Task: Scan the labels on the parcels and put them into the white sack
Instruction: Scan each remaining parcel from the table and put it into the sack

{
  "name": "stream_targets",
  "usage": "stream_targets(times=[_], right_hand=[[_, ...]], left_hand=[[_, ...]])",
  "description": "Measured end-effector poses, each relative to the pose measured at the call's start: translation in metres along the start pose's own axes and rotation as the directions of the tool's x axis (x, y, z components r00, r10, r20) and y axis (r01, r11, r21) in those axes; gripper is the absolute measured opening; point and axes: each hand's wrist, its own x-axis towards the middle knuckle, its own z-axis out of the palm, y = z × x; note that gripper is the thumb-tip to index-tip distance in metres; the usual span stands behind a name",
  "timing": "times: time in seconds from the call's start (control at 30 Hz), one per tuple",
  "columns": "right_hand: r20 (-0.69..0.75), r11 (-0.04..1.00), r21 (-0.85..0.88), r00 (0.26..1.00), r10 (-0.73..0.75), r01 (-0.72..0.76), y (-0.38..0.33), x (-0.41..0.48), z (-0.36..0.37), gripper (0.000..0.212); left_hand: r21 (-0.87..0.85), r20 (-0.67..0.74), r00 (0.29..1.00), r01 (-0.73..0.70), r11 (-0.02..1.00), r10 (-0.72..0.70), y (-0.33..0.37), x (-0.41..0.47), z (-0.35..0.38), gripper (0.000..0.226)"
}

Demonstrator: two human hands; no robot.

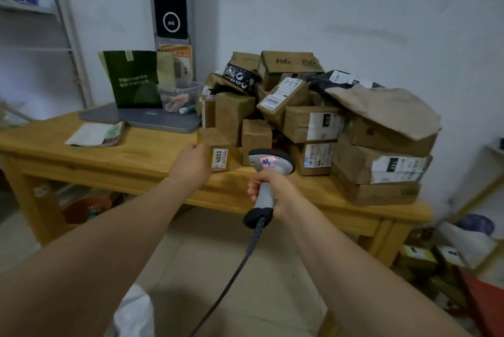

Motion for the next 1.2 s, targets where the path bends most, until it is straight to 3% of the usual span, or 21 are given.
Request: stream_targets(times=[0.23,0.37,0.47,0.53,0.6,0.67,0.73,0.77,0.9,1.07,1.2], right_hand=[[-0.023,0.998,-0.059,1.000,0.011,-0.013,0.001,0.033,-0.020,0.007],[-0.002,0.999,-0.047,1.000,0.009,-0.009,0.004,0.052,-0.022,0.005],[-0.010,0.998,-0.059,1.000,-0.007,0.006,0.005,0.062,-0.023,0.007],[-0.016,0.998,-0.067,1.000,-0.016,0.015,0.007,0.064,-0.025,0.007],[-0.022,0.997,-0.071,1.000,-0.015,0.013,0.009,0.064,-0.028,0.007],[-0.029,0.997,-0.073,1.000,-0.010,0.008,0.011,0.062,-0.030,0.006],[-0.033,0.997,-0.078,0.999,-0.008,0.005,0.014,0.058,-0.032,0.005],[-0.031,0.997,-0.079,0.999,-0.010,0.007,0.016,0.055,-0.032,0.005],[-0.026,0.997,-0.070,0.999,-0.034,0.032,0.026,0.043,-0.030,0.007],[-0.014,0.997,-0.065,0.999,-0.033,0.032,0.049,0.024,-0.026,0.011],[-0.013,0.992,-0.112,0.998,-0.057,0.056,0.069,0.006,-0.022,0.011]], left_hand=[[0.049,-0.014,0.995,0.097,0.994,-0.097,0.022,0.074,0.028,0.050],[0.115,-0.028,0.973,0.229,0.967,-0.227,0.041,0.106,0.042,0.072],[0.155,0.052,0.941,0.323,0.934,-0.334,0.042,0.125,0.054,0.080],[0.122,0.111,0.923,0.356,0.926,-0.369,0.032,0.129,0.060,0.070],[-0.029,0.136,0.915,0.386,0.922,-0.379,0.020,0.129,0.061,0.058],[-0.375,0.179,0.886,0.463,0.803,-0.428,0.009,0.124,0.057,0.047],[-0.679,0.301,0.834,0.528,0.509,-0.463,0.000,0.110,0.049,0.045],[-0.733,0.359,0.818,0.545,0.407,-0.449,-0.007,0.100,0.045,0.048],[-0.817,0.479,0.807,0.554,0.160,-0.346,-0.029,0.052,0.033,0.050],[-0.843,0.491,0.824,0.531,0.083,-0.283,-0.046,-0.007,0.032,0.042],[-0.835,0.476,0.838,0.526,0.162,-0.268,-0.061,-0.035,0.032,0.041]])
